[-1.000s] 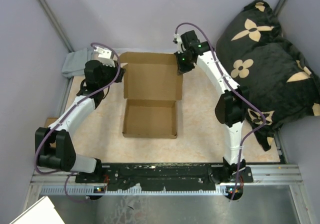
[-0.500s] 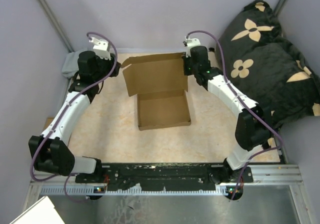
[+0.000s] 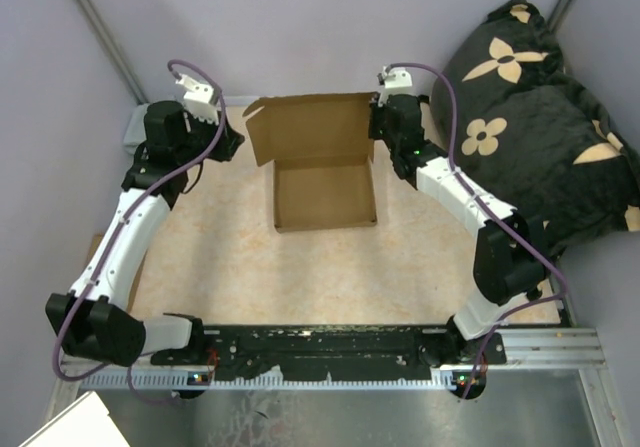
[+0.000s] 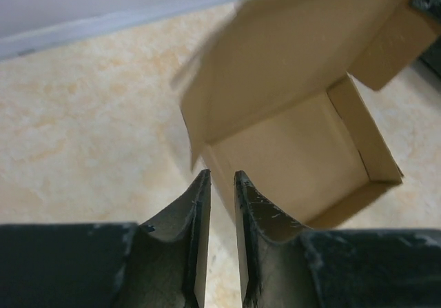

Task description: Fold the paper box

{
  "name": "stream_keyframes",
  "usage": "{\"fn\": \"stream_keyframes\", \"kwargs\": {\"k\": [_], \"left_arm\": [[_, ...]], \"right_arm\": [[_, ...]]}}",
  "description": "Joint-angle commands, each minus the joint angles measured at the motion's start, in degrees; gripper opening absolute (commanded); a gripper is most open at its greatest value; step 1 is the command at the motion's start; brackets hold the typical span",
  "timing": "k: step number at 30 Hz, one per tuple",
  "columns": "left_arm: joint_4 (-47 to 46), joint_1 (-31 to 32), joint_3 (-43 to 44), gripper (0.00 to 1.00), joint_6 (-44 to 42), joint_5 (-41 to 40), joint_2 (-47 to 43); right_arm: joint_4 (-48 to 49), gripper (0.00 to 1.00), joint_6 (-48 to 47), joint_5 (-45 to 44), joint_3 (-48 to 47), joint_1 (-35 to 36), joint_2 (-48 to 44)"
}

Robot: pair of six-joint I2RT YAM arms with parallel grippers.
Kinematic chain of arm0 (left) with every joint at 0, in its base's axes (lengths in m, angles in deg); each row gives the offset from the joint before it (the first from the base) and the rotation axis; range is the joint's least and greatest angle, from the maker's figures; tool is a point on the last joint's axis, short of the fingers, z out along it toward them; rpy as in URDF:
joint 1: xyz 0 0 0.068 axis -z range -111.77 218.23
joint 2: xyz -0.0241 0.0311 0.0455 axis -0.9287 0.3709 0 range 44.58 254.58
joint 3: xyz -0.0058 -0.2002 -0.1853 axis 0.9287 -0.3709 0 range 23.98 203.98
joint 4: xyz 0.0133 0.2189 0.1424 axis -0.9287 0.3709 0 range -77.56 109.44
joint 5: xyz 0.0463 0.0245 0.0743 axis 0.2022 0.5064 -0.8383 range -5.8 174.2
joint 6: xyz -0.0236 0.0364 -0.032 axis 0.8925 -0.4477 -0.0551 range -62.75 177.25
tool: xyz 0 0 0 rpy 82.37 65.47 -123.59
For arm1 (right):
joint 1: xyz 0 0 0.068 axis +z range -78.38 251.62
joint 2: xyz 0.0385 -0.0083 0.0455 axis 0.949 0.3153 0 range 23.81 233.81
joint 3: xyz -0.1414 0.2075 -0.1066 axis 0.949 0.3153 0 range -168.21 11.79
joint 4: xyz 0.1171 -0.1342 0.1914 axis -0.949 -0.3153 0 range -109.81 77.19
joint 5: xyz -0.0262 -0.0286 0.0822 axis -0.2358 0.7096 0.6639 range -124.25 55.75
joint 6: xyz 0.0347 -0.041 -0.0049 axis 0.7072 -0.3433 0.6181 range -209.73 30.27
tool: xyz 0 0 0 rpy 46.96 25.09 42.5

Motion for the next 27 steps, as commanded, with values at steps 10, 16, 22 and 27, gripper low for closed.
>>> {"fn": "stream_keyframes", "kwargs": {"k": [10,16,22,27], "left_arm": [[-2.85,2.74,-4.24,0.45,0.87,-2.30,-0.06],[-5.20,2.93,-1.43,0.50,-1.70,-8.63,3.80],[-8.74,2.84,-0.25,0.56,-4.45,-12.58,5.07],[-8.81,2.80,3.43,0.60,-6.40,-12.79,9.32]], "right_arm": [[6.45,0.00,2.33,-0.74,0.53,1.04,-4.21],[6.11,0.00,1.13,2.70,1.83,1.06,-4.53],[5.27,0.00,-0.64,6.73,2.65,1.09,-4.42],[4.15,0.00,-1.72,9.80,2.26,1.09,-4.42]]}}
